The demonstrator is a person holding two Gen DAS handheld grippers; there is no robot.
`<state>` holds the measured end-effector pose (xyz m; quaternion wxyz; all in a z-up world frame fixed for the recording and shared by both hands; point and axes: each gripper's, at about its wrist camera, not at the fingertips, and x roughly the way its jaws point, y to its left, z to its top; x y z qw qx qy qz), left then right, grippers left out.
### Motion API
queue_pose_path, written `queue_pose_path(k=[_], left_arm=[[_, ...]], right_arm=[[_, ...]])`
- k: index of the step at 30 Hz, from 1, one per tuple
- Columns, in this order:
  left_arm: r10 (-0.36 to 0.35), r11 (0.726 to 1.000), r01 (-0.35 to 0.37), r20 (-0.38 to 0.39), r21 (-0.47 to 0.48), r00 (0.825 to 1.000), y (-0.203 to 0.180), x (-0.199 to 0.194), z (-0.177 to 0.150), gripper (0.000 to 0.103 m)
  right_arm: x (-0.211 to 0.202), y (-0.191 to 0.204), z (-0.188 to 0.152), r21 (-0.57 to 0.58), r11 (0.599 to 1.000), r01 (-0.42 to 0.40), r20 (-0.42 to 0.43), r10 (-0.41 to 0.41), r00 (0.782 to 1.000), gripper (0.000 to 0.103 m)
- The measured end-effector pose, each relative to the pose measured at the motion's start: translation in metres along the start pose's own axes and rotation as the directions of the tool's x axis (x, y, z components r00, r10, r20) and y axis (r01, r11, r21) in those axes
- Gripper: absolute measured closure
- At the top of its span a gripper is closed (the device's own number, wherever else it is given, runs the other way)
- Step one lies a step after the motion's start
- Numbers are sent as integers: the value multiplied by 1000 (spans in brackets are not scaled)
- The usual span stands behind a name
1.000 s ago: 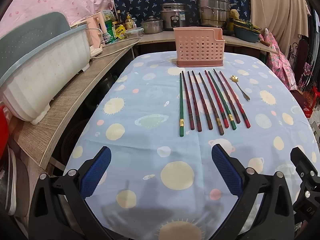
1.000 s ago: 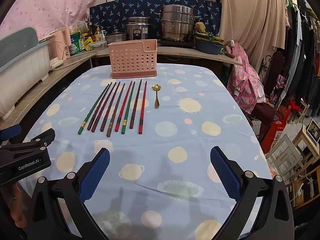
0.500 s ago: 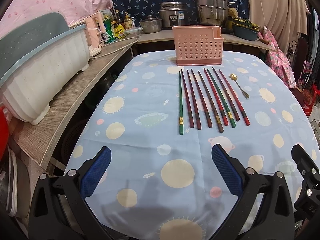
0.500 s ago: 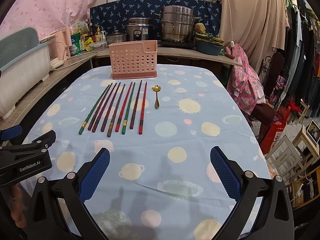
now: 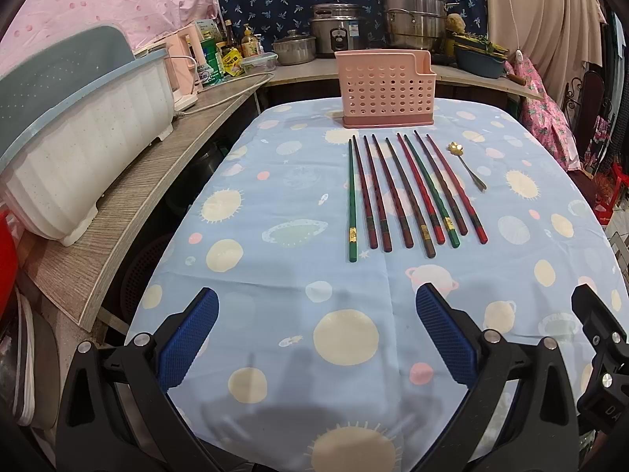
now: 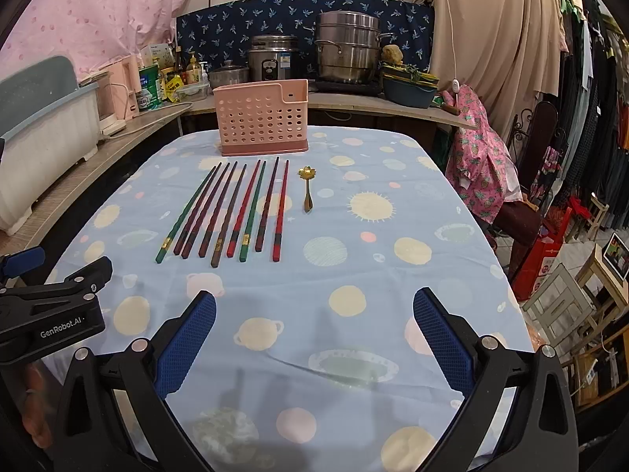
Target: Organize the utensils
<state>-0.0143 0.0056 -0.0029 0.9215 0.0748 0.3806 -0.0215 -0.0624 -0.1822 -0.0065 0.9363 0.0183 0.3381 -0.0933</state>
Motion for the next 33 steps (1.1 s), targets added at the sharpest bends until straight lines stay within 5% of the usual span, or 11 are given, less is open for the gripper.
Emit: queue_pose_path(k=[33], left_arm=[[-3, 1000, 3, -2, 0, 1000, -2, 0, 0, 7]], right_arm=[[-1, 0, 0, 0, 1000, -1, 0, 1, 1000, 7]])
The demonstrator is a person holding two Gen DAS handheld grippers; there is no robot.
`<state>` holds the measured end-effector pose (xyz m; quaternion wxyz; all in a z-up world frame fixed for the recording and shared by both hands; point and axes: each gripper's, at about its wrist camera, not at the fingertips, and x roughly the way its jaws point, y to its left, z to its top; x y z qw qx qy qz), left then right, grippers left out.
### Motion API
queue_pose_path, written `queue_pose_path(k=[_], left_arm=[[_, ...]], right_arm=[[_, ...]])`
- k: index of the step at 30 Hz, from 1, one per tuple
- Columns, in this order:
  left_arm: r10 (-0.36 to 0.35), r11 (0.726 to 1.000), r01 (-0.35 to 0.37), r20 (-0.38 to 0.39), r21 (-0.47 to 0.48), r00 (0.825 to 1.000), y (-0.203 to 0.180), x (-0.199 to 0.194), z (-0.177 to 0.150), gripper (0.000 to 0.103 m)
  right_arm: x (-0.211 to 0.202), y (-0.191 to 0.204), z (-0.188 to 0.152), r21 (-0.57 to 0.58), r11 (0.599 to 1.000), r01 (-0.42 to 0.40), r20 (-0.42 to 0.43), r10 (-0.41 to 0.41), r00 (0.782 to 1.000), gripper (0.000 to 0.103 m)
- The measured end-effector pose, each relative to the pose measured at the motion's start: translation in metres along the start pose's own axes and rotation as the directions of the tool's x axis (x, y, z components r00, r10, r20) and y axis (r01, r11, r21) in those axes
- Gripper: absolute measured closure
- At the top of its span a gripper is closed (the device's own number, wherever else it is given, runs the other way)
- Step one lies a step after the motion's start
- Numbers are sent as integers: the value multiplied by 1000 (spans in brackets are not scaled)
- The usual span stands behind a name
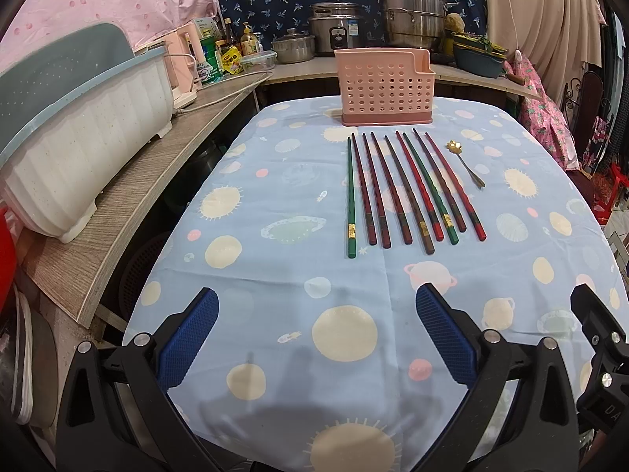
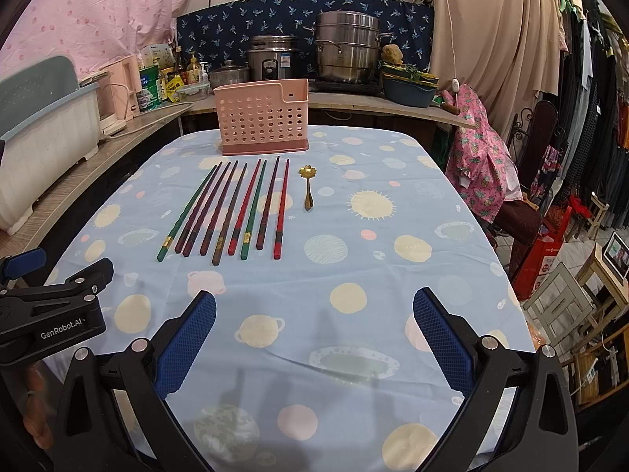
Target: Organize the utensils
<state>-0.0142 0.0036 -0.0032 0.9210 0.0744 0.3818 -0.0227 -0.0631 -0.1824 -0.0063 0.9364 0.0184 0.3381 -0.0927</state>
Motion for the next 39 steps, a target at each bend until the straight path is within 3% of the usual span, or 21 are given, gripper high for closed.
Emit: queue_pose_path(k=[29, 39], left_arm=[[-11, 1000, 11, -1, -5, 1000, 1, -1, -2, 7], [-42, 998, 42, 1, -36, 999, 17, 23, 5, 7]], right_arm=[[1, -1, -1, 7, 1000, -5, -4, 5, 1000, 7], [11, -5, 0, 4, 1000, 3, -17, -3, 1000, 7]])
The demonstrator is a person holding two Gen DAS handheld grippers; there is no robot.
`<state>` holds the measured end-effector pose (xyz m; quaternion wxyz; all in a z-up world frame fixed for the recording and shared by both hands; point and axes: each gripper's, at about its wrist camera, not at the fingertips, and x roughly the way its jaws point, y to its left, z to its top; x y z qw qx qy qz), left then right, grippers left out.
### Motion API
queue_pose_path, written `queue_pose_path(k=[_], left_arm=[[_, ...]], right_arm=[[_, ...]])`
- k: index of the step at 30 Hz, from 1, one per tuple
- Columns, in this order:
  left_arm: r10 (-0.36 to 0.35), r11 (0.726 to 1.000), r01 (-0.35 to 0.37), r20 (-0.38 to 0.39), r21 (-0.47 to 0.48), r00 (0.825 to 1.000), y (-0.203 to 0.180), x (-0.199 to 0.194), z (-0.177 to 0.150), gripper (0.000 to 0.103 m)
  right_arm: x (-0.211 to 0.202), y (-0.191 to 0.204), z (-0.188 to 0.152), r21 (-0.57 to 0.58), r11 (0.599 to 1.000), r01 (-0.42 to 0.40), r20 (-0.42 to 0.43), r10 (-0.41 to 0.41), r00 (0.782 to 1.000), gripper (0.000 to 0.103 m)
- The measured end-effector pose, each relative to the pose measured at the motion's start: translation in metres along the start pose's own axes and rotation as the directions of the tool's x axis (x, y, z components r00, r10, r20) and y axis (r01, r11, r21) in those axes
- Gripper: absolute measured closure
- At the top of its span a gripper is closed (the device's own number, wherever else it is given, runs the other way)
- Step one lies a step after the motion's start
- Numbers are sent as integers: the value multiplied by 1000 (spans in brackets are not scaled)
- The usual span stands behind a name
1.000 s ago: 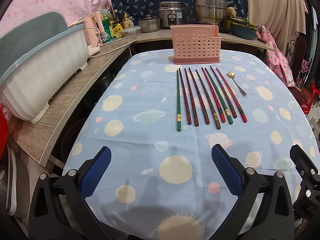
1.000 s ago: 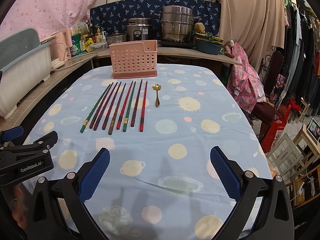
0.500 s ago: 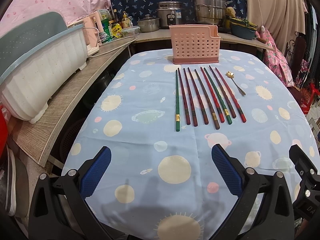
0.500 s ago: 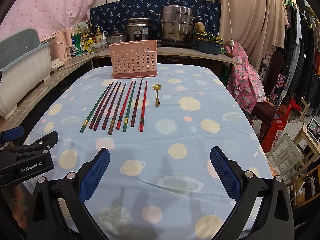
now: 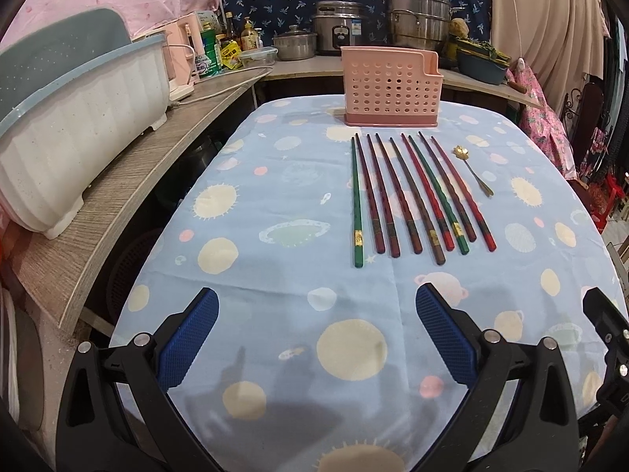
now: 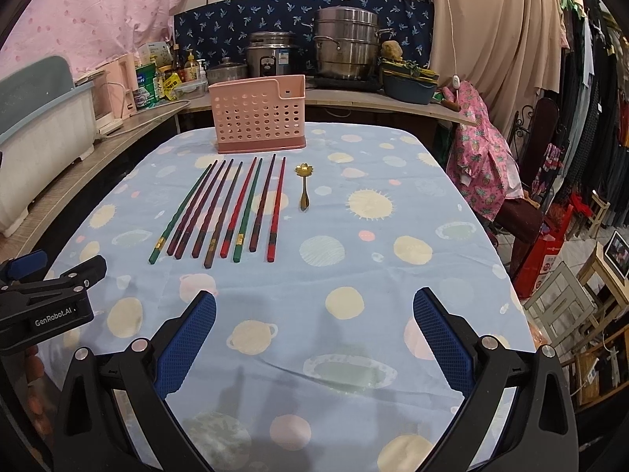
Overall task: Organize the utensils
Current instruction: 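Grasp the green chopstick with the left tool while the right tool grasps the gold spoon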
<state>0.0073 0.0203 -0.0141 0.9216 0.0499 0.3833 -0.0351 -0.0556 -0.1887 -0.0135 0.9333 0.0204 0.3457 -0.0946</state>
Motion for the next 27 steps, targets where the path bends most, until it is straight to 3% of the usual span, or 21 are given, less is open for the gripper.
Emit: queue_pose_path(k=[13, 21, 27], left_arm=[[36, 999, -35, -48, 32, 998, -2, 81, 25, 7], [16, 999, -11, -107, 52, 994, -4, 109, 29, 16], [-6, 999, 12, -140, 44, 990, -2, 122, 29, 25]], right_arm=[[50, 1, 22, -16, 1000, 27, -31, -27, 999, 7], [83, 4, 41, -25, 999, 28, -20, -28, 999, 8], [123, -5, 68, 7, 1000, 10, -30, -10, 999, 20]])
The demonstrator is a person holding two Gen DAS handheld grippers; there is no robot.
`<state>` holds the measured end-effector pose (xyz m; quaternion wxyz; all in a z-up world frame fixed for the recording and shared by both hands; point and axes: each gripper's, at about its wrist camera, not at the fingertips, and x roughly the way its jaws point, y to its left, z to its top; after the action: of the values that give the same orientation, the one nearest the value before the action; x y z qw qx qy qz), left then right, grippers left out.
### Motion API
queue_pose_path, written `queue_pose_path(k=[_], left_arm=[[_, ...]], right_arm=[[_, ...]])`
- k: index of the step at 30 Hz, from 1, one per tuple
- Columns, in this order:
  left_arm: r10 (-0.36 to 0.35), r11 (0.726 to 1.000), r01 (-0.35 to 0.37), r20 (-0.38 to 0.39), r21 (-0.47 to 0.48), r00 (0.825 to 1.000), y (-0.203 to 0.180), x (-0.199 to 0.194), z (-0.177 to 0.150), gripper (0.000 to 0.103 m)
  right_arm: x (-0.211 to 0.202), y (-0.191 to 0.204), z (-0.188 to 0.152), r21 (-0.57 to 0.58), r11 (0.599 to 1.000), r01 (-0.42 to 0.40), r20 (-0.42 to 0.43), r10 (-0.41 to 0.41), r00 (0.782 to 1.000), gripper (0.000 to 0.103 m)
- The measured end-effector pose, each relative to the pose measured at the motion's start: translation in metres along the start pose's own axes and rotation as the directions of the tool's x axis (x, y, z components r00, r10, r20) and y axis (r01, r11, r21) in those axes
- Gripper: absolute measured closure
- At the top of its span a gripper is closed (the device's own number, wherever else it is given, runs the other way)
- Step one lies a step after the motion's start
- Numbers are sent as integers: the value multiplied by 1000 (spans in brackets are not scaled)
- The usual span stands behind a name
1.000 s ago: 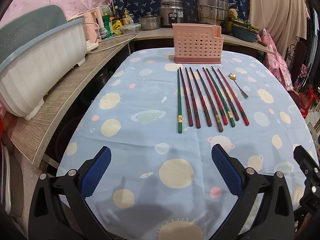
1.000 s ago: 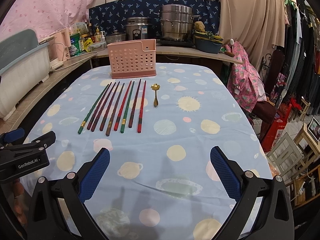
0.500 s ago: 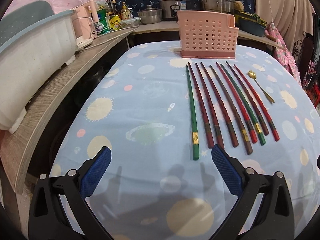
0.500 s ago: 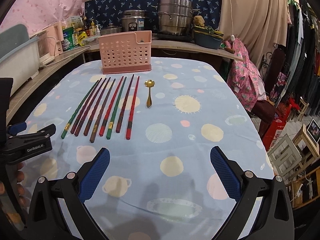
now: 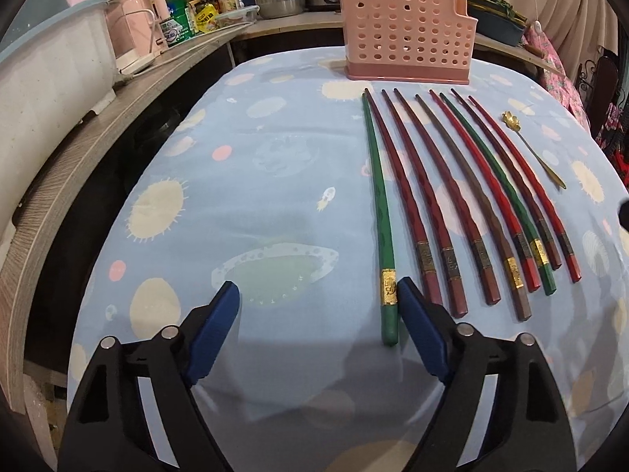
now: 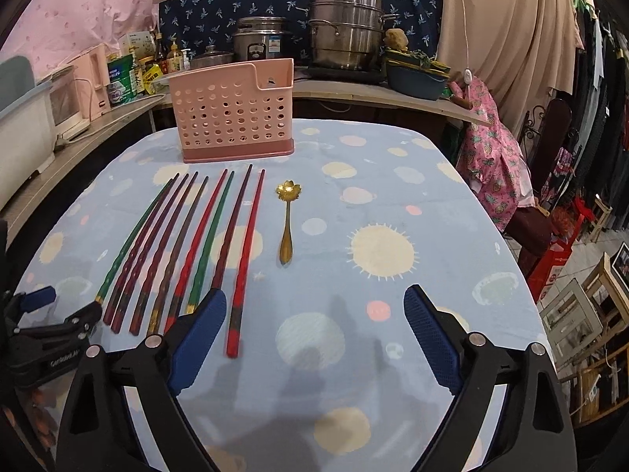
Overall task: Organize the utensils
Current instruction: 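Grasp the green chopstick with the left tool while the right tool grasps the gold spoon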
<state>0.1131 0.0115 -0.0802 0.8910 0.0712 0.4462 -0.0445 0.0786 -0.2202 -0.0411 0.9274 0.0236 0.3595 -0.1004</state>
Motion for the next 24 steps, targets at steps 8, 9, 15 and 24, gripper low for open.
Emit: queue_pose_path(k=[8, 9, 15, 24], left_arm=[[-77, 997, 76, -17, -32, 997, 2, 4, 9, 54], [-80, 996, 79, -18, -31, 997, 1, 3, 9, 58], [-90, 996, 90, -15, -20, 996, -3, 3, 10, 70], [-95, 995, 94, -17, -34, 995, 3, 4, 11, 93]], right_arm=[[58, 1, 25, 35, 998, -50, -71, 52, 996, 46], [65, 2, 26, 38, 998, -54, -82, 56, 995, 51], [85, 8, 25, 29, 997, -68, -126, 71, 990, 70], [90, 7, 22, 46, 994, -98, -144, 104, 984, 92]])
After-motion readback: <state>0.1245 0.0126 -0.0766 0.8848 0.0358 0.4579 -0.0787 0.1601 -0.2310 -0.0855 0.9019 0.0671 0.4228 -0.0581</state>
